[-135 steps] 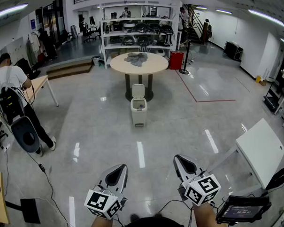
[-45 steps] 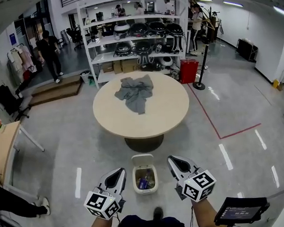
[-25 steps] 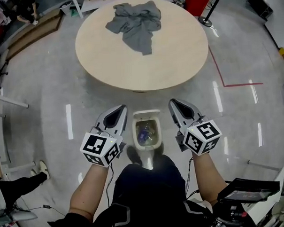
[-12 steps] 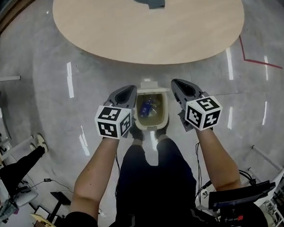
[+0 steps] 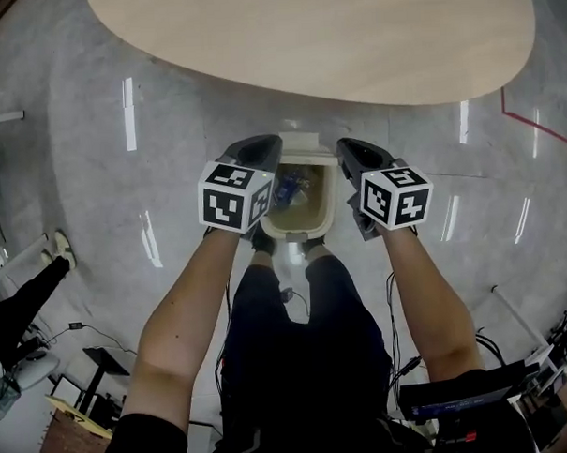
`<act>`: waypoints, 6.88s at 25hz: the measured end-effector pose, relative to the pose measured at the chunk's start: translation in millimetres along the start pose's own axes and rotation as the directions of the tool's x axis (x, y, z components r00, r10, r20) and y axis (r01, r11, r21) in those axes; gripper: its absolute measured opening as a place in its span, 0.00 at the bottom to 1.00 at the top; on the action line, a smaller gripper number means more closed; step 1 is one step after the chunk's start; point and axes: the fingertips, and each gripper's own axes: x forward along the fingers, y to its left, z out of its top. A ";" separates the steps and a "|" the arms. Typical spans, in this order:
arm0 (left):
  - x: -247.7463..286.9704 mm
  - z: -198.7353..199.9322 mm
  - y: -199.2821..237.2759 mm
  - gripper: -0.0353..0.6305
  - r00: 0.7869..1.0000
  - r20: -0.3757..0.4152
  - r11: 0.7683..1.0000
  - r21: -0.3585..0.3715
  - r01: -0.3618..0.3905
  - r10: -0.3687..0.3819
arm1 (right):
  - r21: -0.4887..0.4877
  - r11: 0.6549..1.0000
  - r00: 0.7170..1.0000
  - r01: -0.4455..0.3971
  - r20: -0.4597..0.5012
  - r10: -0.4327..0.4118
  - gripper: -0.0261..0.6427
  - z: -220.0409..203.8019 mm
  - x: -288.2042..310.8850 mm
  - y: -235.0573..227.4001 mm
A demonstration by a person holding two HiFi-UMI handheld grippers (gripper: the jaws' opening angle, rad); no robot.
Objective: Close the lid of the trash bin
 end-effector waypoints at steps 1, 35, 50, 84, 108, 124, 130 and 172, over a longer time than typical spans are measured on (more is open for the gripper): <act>1.8 -1.1 1.2 0.06 1.000 -0.010 1.000 0.006 -0.006 0.006 | 0.009 1.000 1.000 0.001 0.004 -0.001 0.06 -0.2 1.0 -1.2; 26.6 -260.7 -20.6 0.06 0.942 -0.322 0.996 -0.027 0.084 -0.089 | 0.050 0.996 0.959 0.071 -0.277 -0.055 0.06 -254.0 22.4 -0.1; 50.9 -278.3 -8.4 0.06 0.940 -0.340 0.999 0.003 0.039 -0.036 | 0.012 0.999 0.944 0.050 -0.326 -0.044 0.06 -279.0 43.8 -9.0; -356.2 187.8 -172.3 0.06 0.784 0.610 0.988 0.154 0.021 -0.112 | -0.324 0.945 0.843 -0.036 0.498 0.203 0.06 204.2 -322.2 202.1; -490.5 112.7 -241.9 0.06 0.700 0.704 0.947 0.294 -0.130 -0.123 | -0.484 0.875 0.755 -0.019 0.567 0.330 0.06 146.8 -415.6 302.1; -590.5 -30.3 -292.1 0.06 0.692 0.691 0.953 0.304 -0.018 -0.207 | -0.475 0.880 0.756 -0.001 0.576 0.311 0.06 -15.1 -489.1 420.0; -585.3 -91.7 -378.2 0.06 0.722 0.656 0.947 0.320 0.000 -0.221 | -0.476 0.879 0.737 -0.038 0.580 0.346 0.06 -79.3 -546.7 414.3; -807.8 -459.9 -513.9 0.06 0.694 0.687 0.952 0.305 -0.009 -0.214 | -0.493 0.870 0.706 0.000 0.616 0.349 0.06 -426.1 -738.0 612.5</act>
